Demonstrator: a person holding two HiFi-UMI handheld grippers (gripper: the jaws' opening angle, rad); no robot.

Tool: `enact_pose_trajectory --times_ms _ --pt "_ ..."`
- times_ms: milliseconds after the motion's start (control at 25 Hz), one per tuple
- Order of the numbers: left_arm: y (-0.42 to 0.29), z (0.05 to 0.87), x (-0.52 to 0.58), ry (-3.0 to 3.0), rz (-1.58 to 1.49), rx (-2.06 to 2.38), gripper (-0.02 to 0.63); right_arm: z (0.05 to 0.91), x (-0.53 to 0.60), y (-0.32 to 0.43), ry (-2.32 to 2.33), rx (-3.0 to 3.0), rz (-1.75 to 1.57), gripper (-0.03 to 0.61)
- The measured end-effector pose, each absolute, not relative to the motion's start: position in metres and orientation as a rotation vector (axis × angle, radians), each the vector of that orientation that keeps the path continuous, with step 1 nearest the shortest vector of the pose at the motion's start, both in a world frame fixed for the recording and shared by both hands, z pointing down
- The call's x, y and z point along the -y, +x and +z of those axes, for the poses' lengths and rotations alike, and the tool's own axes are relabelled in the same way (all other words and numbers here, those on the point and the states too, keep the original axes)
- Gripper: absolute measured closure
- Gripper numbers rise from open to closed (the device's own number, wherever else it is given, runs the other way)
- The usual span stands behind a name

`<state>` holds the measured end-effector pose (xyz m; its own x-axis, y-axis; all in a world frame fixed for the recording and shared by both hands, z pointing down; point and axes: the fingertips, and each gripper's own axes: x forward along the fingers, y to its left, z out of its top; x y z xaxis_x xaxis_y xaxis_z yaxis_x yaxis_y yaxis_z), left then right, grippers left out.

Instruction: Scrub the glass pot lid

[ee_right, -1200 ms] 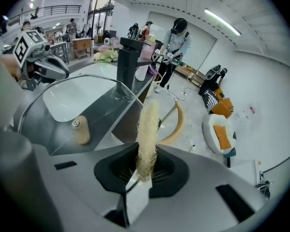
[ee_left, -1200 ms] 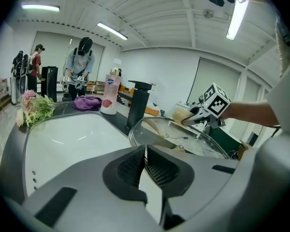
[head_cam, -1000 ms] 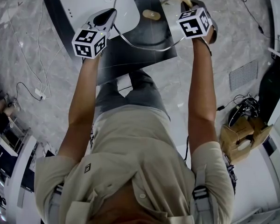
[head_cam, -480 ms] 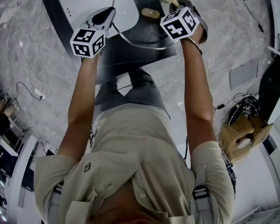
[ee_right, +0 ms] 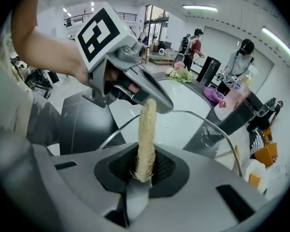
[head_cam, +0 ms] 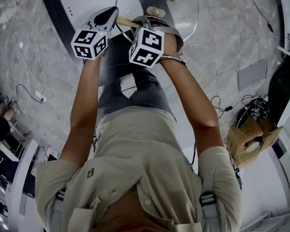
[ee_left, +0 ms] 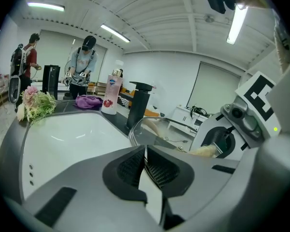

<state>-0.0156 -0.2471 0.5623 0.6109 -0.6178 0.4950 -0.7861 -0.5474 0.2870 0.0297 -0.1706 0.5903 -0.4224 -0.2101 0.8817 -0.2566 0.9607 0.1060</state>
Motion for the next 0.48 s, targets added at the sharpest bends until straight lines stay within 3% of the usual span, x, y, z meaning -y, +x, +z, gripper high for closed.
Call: enact_pose_trajectory --times_ms 480 --pt "-0.0171 0.5638 0.2451 2.358 0.468 1.111 0.586 0.5886 0.162 0.025 0.304 2.029 0.097 0.526"
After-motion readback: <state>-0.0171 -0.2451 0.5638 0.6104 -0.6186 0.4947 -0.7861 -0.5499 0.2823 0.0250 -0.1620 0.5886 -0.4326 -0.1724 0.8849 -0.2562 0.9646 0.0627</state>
